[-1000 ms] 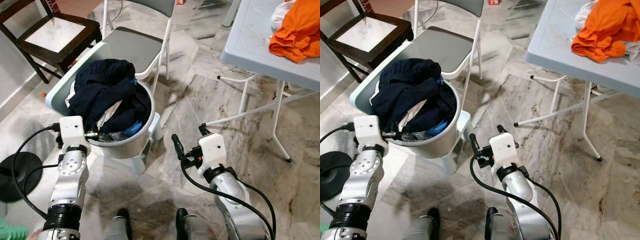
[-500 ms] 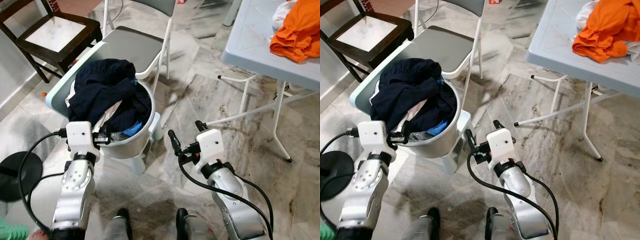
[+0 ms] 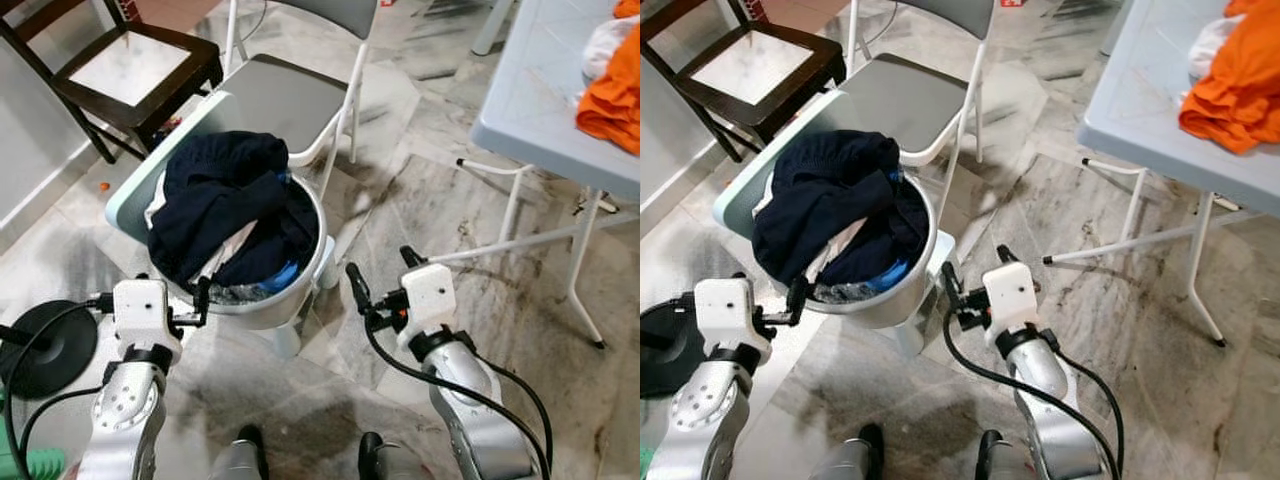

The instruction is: Hang hanger

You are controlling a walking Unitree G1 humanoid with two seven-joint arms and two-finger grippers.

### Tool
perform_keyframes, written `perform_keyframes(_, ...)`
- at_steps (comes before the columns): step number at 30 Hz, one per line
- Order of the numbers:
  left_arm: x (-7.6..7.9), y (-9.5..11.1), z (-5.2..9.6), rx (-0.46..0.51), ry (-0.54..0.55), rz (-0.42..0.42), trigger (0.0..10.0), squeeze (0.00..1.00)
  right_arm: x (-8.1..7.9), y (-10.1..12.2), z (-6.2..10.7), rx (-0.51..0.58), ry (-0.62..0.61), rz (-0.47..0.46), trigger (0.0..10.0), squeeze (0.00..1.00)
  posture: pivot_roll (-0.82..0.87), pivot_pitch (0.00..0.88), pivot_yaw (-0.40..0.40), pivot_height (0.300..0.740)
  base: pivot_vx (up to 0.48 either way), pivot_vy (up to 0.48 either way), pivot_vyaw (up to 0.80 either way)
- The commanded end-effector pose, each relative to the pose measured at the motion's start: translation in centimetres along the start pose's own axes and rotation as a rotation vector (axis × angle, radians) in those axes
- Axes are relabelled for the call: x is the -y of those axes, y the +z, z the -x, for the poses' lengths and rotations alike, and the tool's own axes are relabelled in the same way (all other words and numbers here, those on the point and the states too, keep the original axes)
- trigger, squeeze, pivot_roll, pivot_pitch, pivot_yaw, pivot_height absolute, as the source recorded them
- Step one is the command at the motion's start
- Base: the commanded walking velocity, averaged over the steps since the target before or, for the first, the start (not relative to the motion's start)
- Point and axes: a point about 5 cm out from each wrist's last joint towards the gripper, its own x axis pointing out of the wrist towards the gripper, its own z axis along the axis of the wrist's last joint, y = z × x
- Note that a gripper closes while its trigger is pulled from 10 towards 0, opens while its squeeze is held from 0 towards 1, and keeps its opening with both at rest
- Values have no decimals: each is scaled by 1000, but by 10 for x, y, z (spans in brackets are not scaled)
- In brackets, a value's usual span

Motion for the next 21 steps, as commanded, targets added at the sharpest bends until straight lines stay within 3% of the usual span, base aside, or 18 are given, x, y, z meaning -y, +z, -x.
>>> perform_keyframes(1, 1, -3, 7, -20, -24, -4, 10000, 0, 12, -3, 8, -5, -54, 8, 10000, 0, 54, 274, -14, 740, 371, 0, 0)
perform_keyframes(14, 0, -4, 10, -54, -47, -3, 10000, 0, 10, -3, 8, 10, -55, 7, 10000, 0, 60, 266, -2, 740, 334, 0, 0)
perform_keyframes(21, -3, -7, 9, -67, -35, -22, 10000, 0, 8, -5, 9, 2, -45, 4, 10000, 0, 63, 262, 2, 740, 0, 0, 642)
